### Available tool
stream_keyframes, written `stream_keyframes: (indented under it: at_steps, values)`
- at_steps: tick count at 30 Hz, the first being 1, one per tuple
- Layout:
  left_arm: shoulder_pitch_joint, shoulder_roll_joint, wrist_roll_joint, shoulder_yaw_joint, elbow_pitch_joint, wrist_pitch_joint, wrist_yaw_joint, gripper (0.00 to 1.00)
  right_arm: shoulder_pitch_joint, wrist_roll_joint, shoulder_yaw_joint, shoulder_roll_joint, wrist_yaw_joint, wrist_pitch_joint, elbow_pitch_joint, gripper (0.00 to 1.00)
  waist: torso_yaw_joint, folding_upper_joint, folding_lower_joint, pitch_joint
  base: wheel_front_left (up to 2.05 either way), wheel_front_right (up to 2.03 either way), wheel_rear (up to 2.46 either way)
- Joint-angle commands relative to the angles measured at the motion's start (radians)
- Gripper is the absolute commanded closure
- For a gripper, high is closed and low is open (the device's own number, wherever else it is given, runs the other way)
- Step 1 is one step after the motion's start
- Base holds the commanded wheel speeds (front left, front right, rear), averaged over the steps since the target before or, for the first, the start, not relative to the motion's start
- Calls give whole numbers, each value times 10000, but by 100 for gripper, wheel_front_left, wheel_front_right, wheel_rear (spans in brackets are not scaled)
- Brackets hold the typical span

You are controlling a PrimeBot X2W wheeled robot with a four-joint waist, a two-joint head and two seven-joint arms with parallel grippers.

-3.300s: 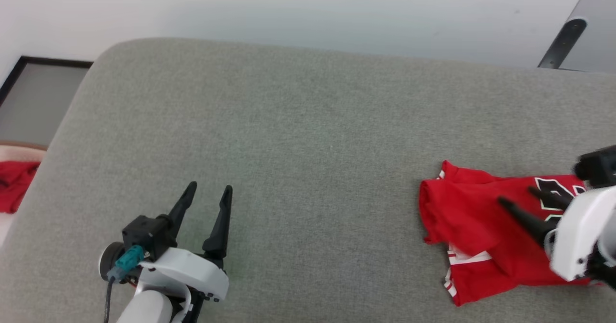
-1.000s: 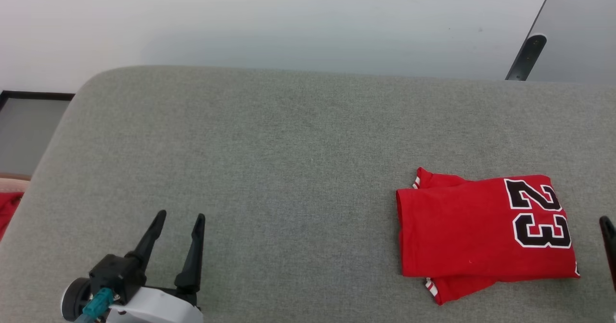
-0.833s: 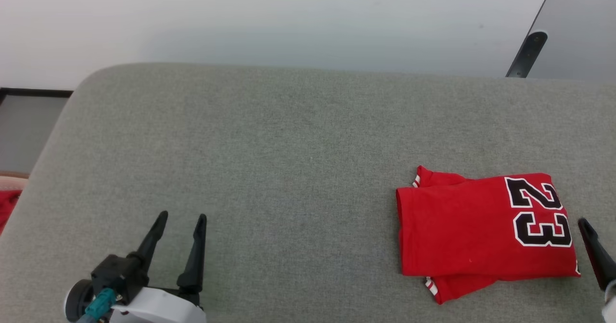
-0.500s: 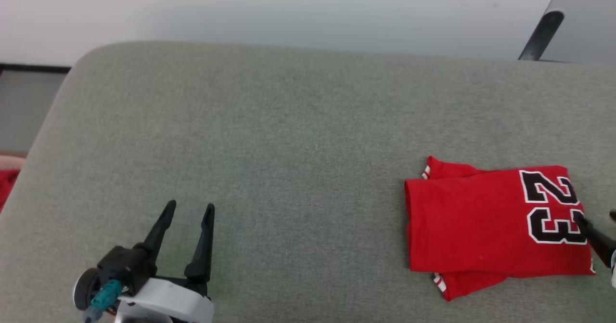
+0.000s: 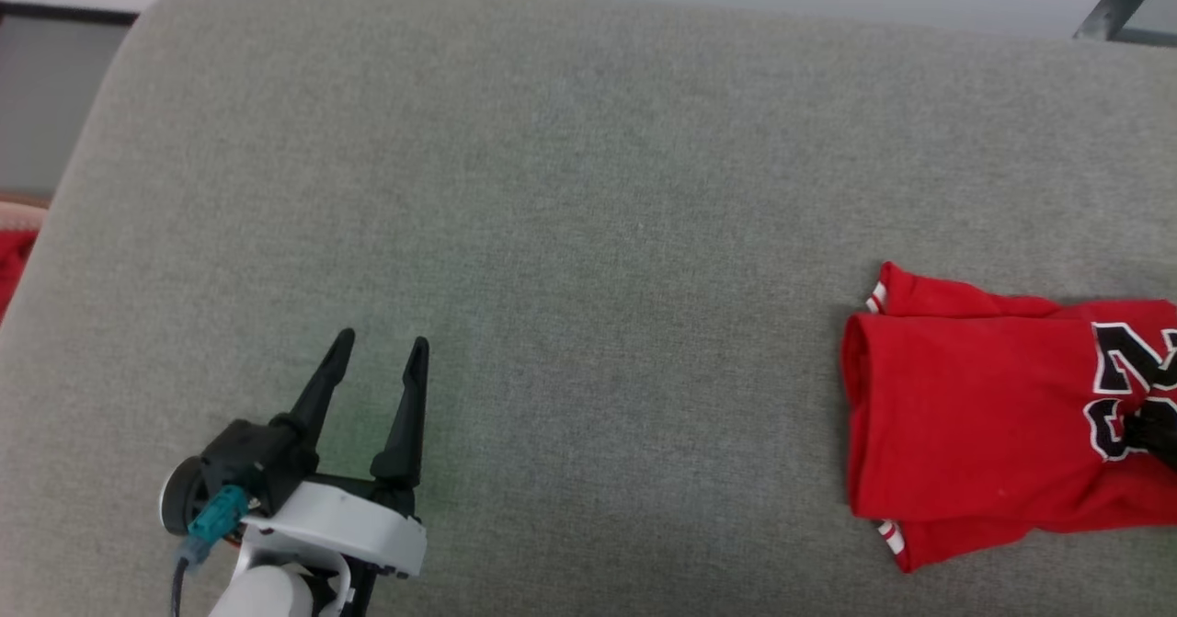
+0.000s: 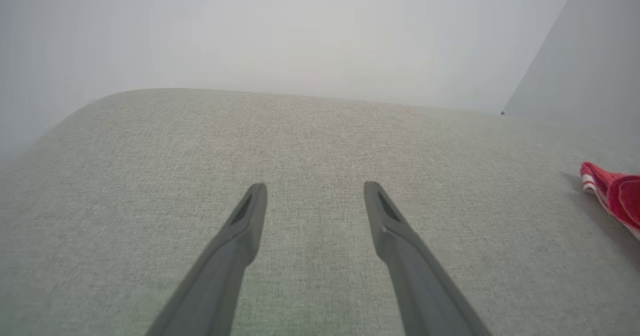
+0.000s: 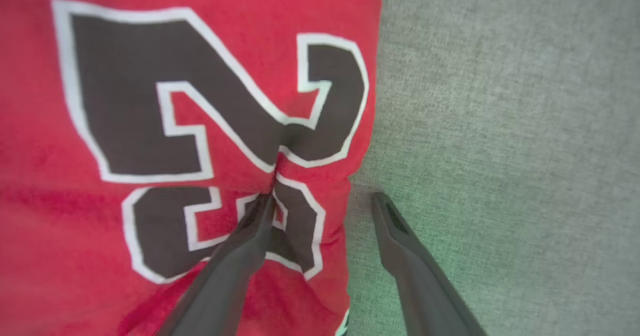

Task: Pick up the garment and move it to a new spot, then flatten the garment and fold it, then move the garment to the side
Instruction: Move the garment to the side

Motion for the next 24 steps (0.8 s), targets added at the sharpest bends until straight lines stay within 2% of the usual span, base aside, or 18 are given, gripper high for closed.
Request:
stream_keyframes:
  at_steps: [1, 3, 4, 5, 6, 8, 14, 24]
  values:
    - [-127, -18, 35, 0, 41, -43, -53, 0, 63, -127, 283, 279, -10, 42, 277, 0, 172, -1, 0, 342, 0, 0, 0]
    - [-217, -40, 56, -1, 141, -68, -90, 0, 69, -131, 471, 469, -10, 7, 522, 0, 162, -1, 0, 406, 0, 0, 0]
    - [-262, -52, 65, 8, 189, -77, -107, 0, 77, -132, 597, 540, -10, -30, 589, 5, 147, -1, 0, 426, 0, 0, 0]
    - [-293, -59, 66, 27, 232, -94, -119, 0, 95, -87, 711, 610, -10, -50, 628, 52, 120, -1, 0, 445, 0, 0, 0]
    - [-308, -64, 70, 38, 275, -96, -111, 0, 89, -42, 800, 658, -8, -81, 668, 65, 93, -1, 0, 452, 0, 0, 0]
    - [-350, -84, 78, 36, 348, -106, -144, 0, 15, 32, 949, 708, -10, -220, 736, 100, 26, -1, 0, 447, 0, 0, 0]
    - [-507, -120, 107, 39, 472, -149, -217, 0, -299, 156, 690, 413, -24, -1111, 798, 100, -317, -1, 0, 405, 0, 0, 0]
    - [-723, -28, 183, 61, 518, -165, -356, 0, -791, -73, -822, -777, -11, -2578, 993, 100, -1046, -1, 0, 794, 0, 0, 0]
